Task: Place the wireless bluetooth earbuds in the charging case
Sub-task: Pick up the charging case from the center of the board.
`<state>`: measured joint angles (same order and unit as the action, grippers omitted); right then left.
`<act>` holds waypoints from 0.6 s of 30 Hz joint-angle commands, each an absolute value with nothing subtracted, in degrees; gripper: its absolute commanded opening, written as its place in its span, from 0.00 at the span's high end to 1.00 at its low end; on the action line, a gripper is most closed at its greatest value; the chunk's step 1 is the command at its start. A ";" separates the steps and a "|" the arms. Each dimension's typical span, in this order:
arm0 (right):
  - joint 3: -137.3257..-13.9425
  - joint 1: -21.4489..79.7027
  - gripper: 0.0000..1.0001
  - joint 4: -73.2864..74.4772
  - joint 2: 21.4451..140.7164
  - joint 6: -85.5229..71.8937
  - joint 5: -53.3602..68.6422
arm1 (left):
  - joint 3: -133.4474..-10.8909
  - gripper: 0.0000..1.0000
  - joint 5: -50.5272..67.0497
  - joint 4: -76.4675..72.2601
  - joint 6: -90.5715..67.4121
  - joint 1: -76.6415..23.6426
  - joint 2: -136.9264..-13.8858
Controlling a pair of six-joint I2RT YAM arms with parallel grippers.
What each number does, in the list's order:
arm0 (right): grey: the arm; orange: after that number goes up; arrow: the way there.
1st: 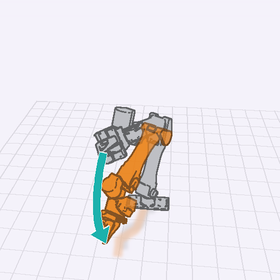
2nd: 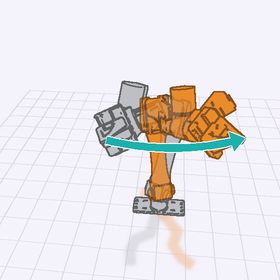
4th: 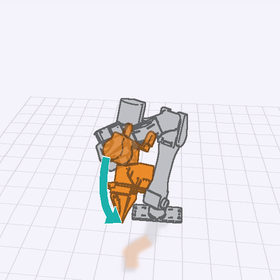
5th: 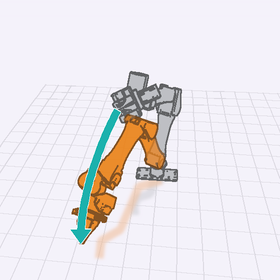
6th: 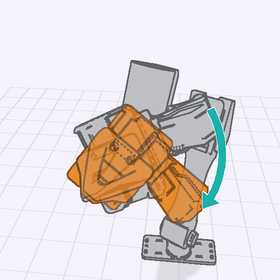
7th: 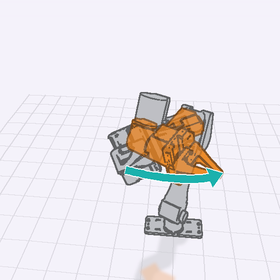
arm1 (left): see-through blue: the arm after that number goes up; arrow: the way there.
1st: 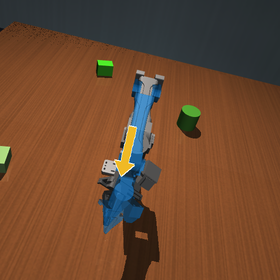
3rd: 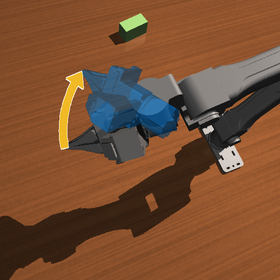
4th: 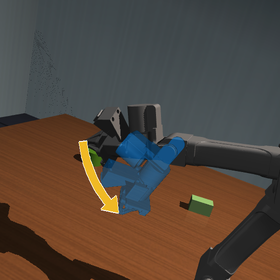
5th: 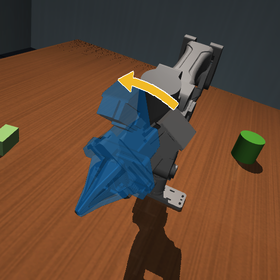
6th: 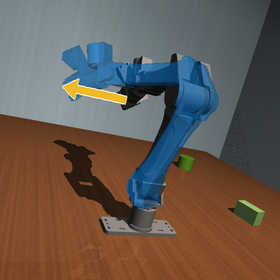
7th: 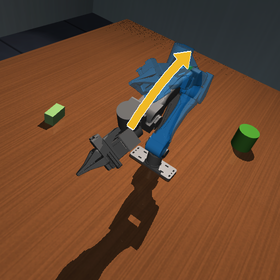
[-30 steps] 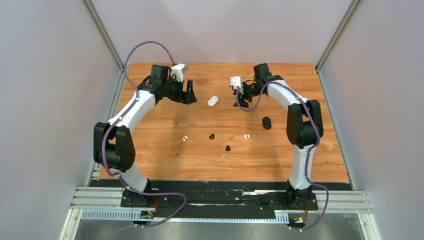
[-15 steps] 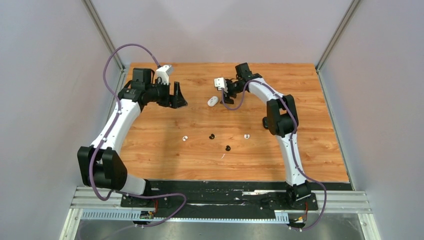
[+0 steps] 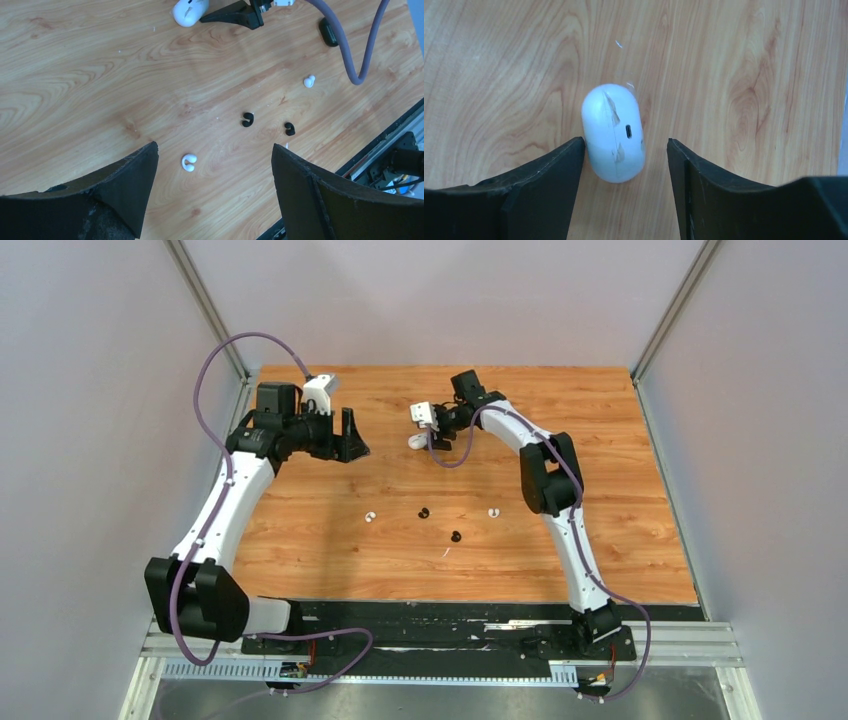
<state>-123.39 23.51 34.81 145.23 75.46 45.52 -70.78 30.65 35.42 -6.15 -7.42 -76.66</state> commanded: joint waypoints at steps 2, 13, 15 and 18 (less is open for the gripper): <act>-123.91 24.43 0.36 36.24 146.68 76.46 45.12 | -70.32 0.10 30.03 34.13 -6.95 -7.47 -74.25; -130.11 25.38 0.38 43.12 150.19 68.58 38.82 | -69.42 0.09 32.17 32.35 -8.25 -7.47 -74.68; -131.38 25.40 0.39 45.77 151.13 67.95 38.11 | -69.54 0.09 33.30 32.00 -8.40 -7.47 -74.67; -132.05 25.48 0.42 49.41 151.73 67.78 37.53 | -69.63 0.09 34.38 31.76 -8.44 -7.47 -74.70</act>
<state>-130.56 25.10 40.93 148.27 69.52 41.47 -69.25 31.51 34.15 -7.49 -7.42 -76.07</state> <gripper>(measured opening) 0.602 0.906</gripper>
